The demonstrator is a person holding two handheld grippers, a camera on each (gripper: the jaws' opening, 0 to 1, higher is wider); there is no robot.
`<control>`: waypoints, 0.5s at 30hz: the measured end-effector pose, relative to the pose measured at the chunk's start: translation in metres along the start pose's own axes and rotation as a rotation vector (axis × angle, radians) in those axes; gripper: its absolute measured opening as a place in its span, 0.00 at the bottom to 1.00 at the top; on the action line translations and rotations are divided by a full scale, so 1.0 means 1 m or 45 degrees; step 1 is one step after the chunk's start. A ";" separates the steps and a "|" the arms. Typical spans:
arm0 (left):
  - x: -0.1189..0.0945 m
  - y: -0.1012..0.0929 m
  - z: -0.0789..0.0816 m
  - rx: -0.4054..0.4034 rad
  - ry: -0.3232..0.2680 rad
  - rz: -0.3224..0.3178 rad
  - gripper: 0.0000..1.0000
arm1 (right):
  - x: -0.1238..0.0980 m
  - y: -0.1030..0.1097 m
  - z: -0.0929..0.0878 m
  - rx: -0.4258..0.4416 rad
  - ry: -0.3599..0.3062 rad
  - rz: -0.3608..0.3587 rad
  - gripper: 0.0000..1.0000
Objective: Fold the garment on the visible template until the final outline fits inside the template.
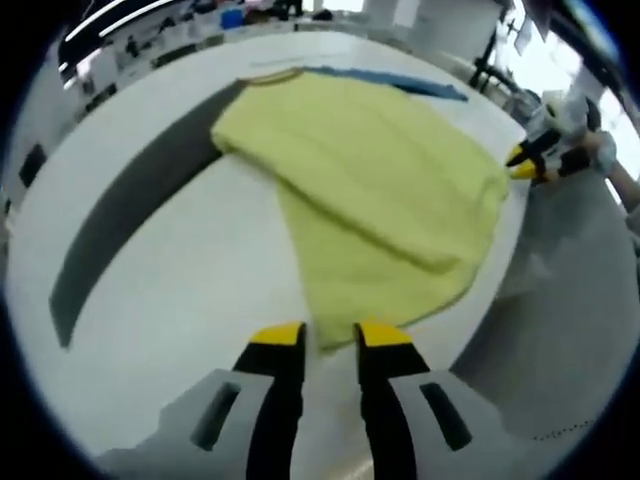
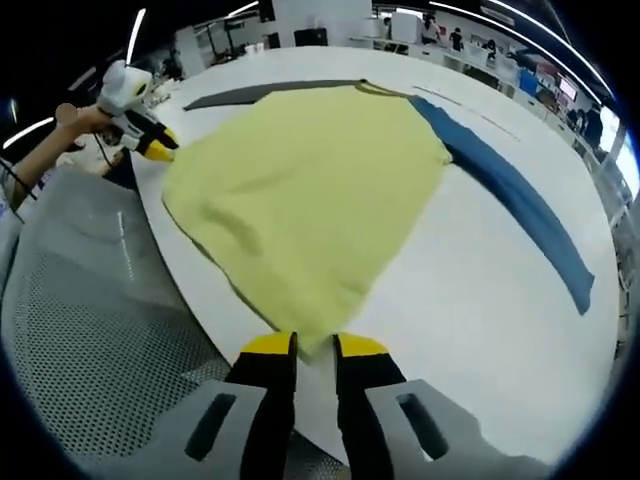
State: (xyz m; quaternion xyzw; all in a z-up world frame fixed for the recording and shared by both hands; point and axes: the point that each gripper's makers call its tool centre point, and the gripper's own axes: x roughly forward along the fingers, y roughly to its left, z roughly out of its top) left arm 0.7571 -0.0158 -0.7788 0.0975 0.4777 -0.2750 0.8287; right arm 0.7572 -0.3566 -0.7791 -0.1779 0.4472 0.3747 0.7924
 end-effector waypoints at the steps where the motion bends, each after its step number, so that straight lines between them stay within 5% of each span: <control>1: 0.000 0.001 0.000 0.006 0.002 0.008 0.15 | 0.001 0.000 0.000 -0.005 0.005 -0.003 0.14; 15: 0.002 -0.002 0.001 0.110 0.041 0.042 0.08 | 0.003 -0.001 -0.002 -0.022 0.026 -0.010 0.11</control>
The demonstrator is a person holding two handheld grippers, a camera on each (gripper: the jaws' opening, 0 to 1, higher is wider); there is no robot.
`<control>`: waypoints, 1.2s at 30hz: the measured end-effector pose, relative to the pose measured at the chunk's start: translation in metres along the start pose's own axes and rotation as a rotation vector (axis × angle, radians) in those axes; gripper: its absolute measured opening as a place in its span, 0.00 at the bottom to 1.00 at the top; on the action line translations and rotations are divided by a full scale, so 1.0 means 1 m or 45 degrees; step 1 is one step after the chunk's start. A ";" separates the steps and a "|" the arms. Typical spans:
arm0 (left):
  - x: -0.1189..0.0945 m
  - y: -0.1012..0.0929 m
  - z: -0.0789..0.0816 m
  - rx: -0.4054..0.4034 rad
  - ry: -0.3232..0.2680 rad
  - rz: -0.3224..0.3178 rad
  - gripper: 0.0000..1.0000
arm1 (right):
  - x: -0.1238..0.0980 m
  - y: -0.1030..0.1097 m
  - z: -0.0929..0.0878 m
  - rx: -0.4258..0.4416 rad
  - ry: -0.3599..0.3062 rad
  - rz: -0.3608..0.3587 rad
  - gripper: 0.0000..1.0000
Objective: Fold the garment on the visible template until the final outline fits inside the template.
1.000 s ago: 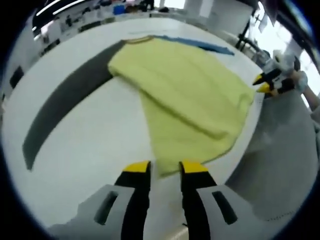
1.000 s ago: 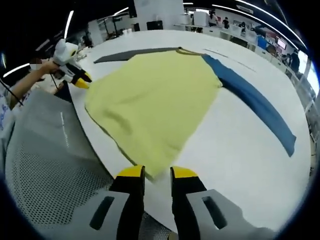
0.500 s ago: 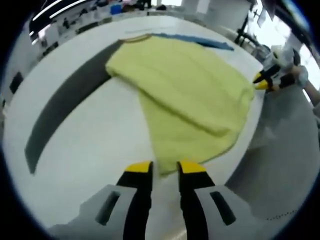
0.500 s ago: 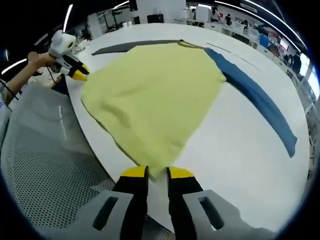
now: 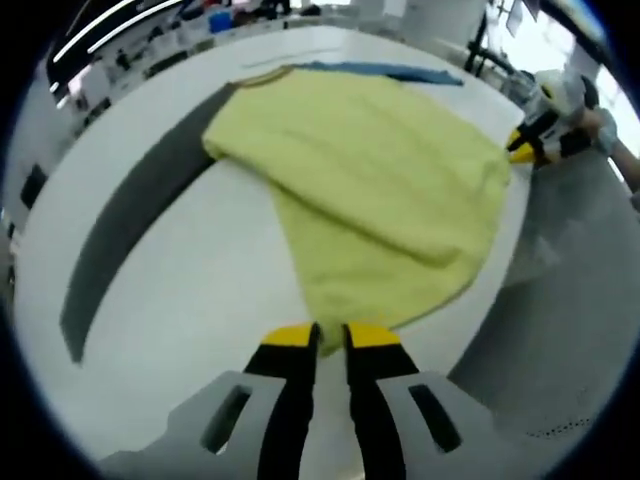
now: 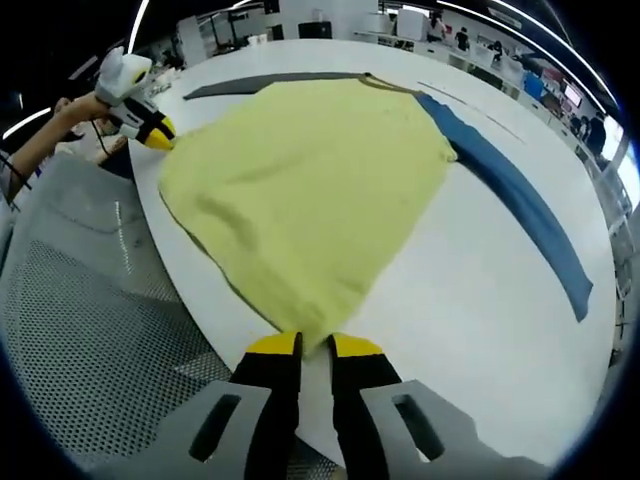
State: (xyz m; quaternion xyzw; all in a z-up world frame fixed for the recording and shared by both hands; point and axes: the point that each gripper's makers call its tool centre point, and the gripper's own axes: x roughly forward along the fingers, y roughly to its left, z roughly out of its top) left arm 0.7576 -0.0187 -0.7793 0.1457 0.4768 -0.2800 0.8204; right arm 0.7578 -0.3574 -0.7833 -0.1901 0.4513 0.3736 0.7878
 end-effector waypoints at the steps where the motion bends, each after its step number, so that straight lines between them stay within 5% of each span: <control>1: 0.000 0.000 0.000 -0.004 0.001 0.000 0.08 | 0.000 0.000 0.000 0.000 0.000 0.000 0.10; 17: 0.001 -0.004 0.000 -0.076 0.027 -0.038 0.01 | 0.002 0.005 0.001 0.006 -0.008 0.044 0.03; 25: 0.003 -0.006 0.003 -0.078 -0.062 -0.069 0.01 | 0.003 0.005 0.001 0.074 -0.023 0.059 0.03; 30: 0.007 -0.006 0.011 -0.233 -0.125 -0.072 0.00 | 0.002 0.004 0.000 0.076 -0.016 0.063 0.03; 36: 0.005 -0.006 0.009 -0.324 -0.107 -0.064 0.00 | 0.000 0.003 -0.001 0.054 -0.008 0.045 0.03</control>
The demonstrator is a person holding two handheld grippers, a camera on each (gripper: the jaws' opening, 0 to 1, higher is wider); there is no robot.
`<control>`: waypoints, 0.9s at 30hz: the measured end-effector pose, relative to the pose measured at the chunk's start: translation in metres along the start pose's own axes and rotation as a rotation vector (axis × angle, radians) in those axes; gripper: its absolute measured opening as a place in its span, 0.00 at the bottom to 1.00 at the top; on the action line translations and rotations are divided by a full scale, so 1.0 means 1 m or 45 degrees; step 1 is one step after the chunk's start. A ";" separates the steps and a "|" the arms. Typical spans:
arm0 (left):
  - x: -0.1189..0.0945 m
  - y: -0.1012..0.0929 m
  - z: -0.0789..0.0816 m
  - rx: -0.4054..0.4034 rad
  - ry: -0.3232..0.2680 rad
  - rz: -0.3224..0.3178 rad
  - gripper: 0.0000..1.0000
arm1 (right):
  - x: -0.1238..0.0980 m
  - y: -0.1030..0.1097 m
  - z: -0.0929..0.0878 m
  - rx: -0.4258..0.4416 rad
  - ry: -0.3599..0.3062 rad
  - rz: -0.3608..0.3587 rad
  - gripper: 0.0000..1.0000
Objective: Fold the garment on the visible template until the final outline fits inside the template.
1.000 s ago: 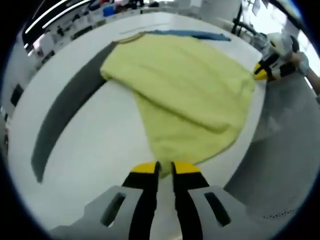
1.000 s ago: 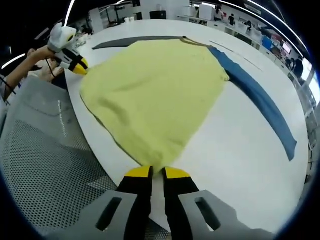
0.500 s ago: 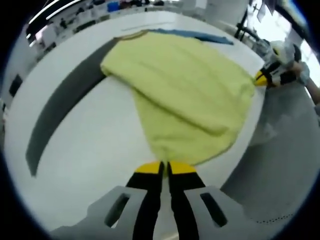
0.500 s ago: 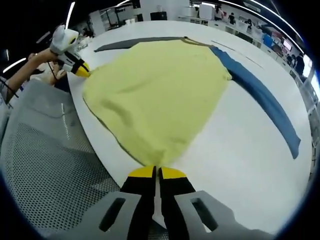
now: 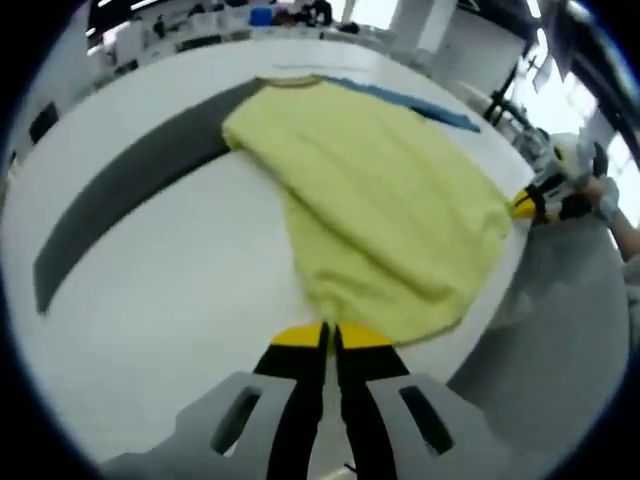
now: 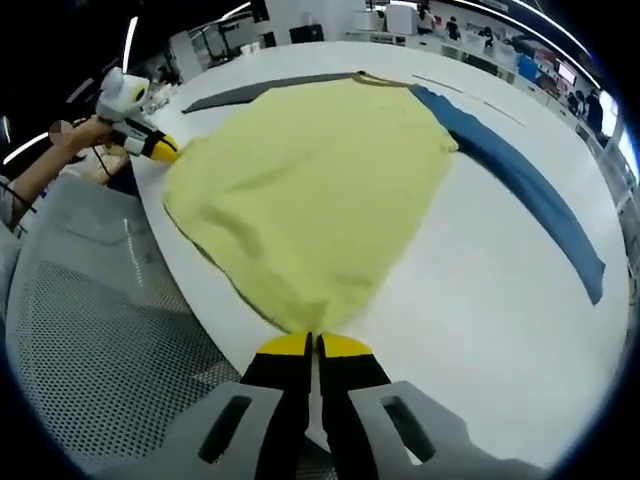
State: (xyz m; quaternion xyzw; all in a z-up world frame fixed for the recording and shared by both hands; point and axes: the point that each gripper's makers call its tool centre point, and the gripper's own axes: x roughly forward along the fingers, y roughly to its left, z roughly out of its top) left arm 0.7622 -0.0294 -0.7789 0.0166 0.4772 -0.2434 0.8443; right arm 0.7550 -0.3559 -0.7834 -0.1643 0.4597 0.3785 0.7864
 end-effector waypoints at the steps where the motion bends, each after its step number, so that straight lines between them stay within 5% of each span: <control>1: -0.002 0.000 -0.002 0.010 0.014 0.023 0.00 | -0.001 0.000 0.001 -0.018 -0.006 -0.009 0.03; 11: -0.047 -0.005 0.020 0.051 -0.134 0.063 0.00 | -0.038 -0.005 0.028 0.096 -0.243 -0.047 0.03; 15: -0.059 -0.007 0.021 0.084 -0.131 0.086 0.00 | -0.052 -0.007 0.034 0.106 -0.298 -0.072 0.03; 27: -0.101 -0.019 0.033 0.119 -0.259 0.158 0.00 | -0.075 -0.004 0.043 0.035 -0.341 -0.121 0.03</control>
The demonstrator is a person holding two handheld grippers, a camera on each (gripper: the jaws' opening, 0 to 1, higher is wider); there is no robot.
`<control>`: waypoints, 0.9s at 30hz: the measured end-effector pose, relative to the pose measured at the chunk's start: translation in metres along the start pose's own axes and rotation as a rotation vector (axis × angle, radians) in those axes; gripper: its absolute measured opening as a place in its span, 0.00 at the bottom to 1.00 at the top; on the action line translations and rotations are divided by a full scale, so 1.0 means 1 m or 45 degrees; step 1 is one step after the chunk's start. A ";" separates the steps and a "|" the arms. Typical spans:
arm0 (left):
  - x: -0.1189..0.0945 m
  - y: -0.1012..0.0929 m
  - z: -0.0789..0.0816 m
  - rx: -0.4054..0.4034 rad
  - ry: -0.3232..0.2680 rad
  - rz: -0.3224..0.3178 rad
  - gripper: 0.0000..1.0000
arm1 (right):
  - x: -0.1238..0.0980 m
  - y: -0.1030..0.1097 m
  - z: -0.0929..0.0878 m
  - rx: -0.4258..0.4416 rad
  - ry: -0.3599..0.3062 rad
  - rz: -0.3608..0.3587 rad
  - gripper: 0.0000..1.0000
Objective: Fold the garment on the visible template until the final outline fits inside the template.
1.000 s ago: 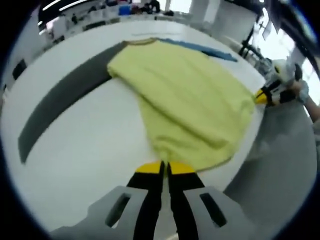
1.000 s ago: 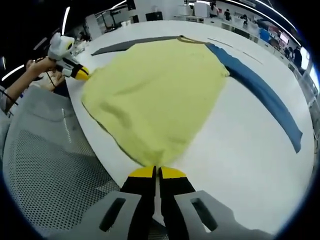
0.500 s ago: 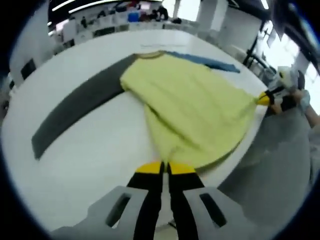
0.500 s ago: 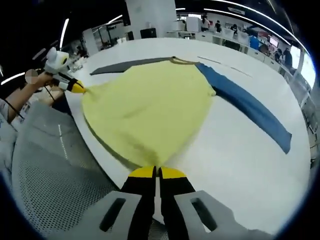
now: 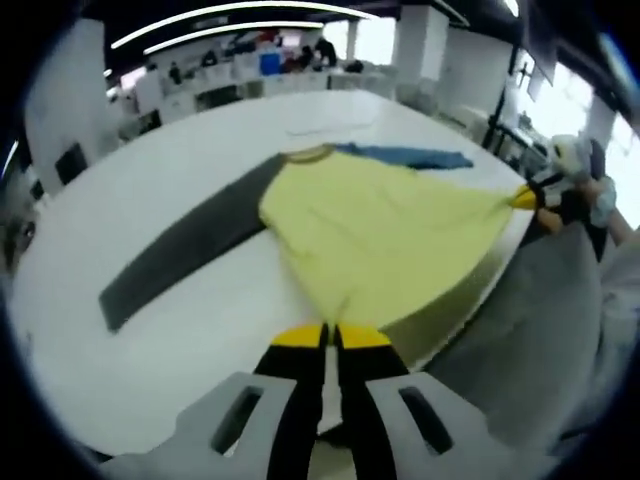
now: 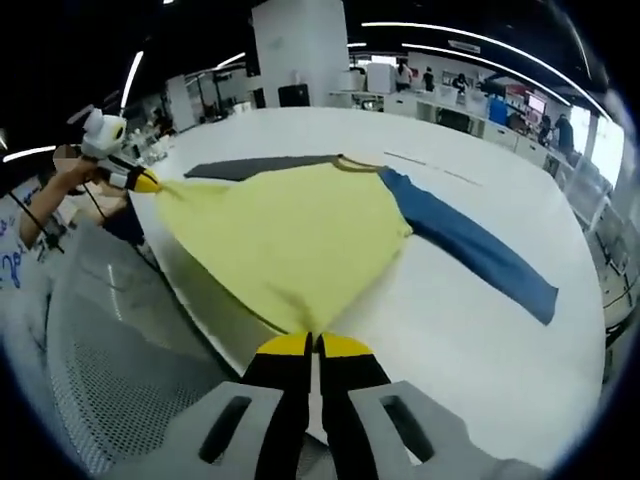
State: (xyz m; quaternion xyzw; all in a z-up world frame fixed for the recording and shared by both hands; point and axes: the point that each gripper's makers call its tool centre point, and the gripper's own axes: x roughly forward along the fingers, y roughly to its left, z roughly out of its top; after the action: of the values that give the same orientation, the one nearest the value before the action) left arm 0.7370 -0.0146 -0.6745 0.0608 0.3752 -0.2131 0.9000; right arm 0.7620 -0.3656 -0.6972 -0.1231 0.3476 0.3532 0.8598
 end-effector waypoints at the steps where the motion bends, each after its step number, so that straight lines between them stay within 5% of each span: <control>1: -0.003 -0.002 0.000 0.002 -0.008 0.007 0.00 | 0.001 0.001 -0.003 -0.014 0.019 -0.001 0.03; 8: 0.002 -0.007 -0.023 -0.064 0.037 0.008 0.00 | 0.005 0.008 -0.022 -0.031 0.102 0.026 0.03; 17: 0.020 -0.023 -0.067 -0.097 0.229 -0.054 0.00 | 0.010 0.010 -0.044 -0.078 0.216 0.030 0.03; 27: 0.039 -0.025 -0.089 -0.096 0.354 -0.104 0.00 | 0.019 0.016 -0.060 -0.081 0.297 0.058 0.03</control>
State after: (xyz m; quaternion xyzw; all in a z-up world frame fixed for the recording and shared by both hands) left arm 0.6927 -0.0263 -0.7635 0.0405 0.5062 -0.2250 0.8316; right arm 0.7292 -0.3717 -0.7533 -0.1825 0.4368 0.3667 0.8009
